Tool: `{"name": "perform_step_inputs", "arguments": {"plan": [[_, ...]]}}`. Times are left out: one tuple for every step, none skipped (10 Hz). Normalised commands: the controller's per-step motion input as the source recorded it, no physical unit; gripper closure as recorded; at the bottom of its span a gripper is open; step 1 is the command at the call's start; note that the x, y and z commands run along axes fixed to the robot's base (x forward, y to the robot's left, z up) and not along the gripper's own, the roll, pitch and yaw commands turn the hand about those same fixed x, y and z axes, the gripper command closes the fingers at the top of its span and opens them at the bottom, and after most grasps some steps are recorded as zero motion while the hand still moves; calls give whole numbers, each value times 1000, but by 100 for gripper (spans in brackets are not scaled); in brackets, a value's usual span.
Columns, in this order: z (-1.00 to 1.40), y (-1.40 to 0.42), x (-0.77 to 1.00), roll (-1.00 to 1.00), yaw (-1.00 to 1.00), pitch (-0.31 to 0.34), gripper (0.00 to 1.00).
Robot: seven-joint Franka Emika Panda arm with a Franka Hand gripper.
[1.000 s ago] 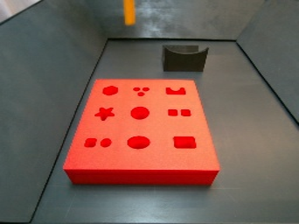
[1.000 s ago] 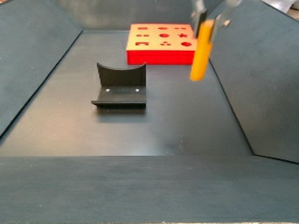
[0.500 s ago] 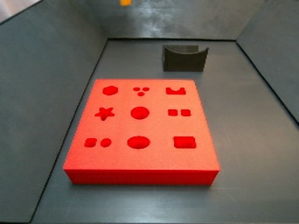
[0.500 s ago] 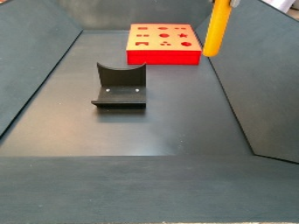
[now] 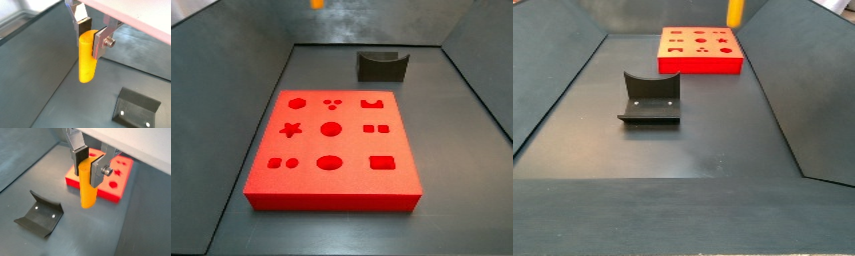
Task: Pick up the oval object. Move up. Move to above the board. Insert the oval object.
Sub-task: Move to above the board.
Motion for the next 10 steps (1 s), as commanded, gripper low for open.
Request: {"name": "perform_step_inputs", "arguments": {"plan": [[226, -1000, 218, 21, 1000, 233, 100], [226, -1000, 223, 9, 871, 223, 100], [225, -1000, 235, 36, 526, 179, 100], [227, -1000, 242, 28, 329, 143, 100], [227, -1000, 250, 27, 166, 119, 100], [228, -1000, 259, 14, 116, 109, 100], [231, -1000, 275, 24, 54, 109, 100], [234, -1000, 308, 17, 11, 122, 100], [186, -787, 271, 17, 12, 124, 100], [119, -506, 202, 25, 14, 118, 100]]}}
